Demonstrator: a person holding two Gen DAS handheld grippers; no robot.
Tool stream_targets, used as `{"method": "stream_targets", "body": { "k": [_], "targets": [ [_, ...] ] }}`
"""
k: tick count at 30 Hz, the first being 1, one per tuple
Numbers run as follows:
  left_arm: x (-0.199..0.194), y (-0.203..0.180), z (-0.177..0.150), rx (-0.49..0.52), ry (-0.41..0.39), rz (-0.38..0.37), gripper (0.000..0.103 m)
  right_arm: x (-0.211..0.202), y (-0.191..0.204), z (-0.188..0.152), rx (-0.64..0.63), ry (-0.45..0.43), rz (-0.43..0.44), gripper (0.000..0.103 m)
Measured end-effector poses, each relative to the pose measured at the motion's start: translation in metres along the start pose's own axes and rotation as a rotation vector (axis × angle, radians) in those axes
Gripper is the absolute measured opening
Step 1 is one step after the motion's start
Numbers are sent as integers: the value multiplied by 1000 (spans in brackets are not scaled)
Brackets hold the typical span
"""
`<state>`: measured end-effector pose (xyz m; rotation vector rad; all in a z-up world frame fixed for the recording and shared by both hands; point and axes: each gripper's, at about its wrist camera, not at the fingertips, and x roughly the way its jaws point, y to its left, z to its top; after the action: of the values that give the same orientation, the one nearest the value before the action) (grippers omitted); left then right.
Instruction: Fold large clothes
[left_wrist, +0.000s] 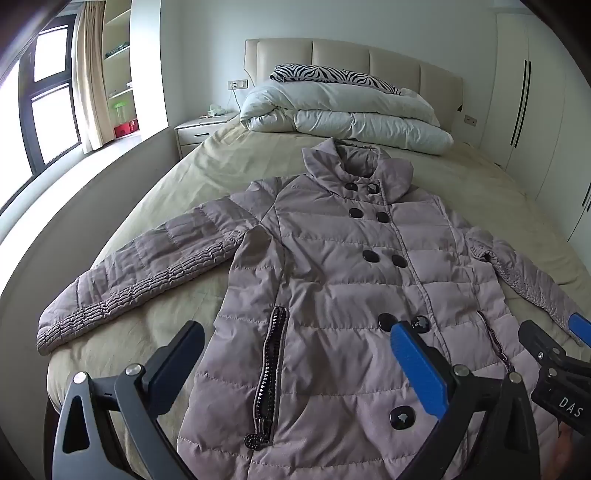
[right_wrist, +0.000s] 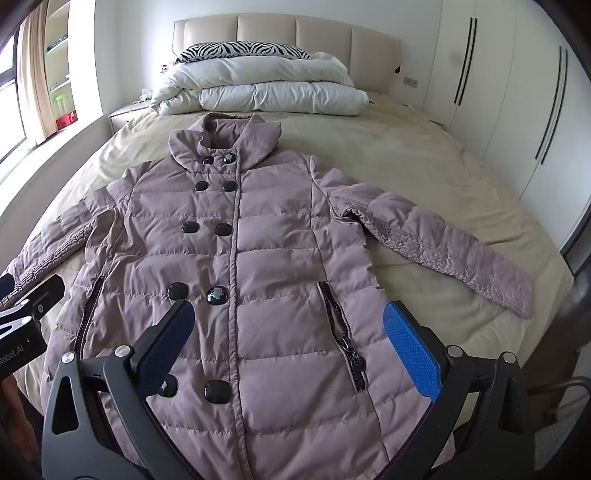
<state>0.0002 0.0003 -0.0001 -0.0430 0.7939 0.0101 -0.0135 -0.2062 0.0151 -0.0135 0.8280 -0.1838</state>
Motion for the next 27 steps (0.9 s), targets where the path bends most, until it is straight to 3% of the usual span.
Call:
{"method": "stream_targets", "body": {
  "k": [27],
  "targets": [
    [0, 0, 0, 5, -4, 6, 103, 4, 0, -1, 2, 12, 7, 103]
  ]
}}
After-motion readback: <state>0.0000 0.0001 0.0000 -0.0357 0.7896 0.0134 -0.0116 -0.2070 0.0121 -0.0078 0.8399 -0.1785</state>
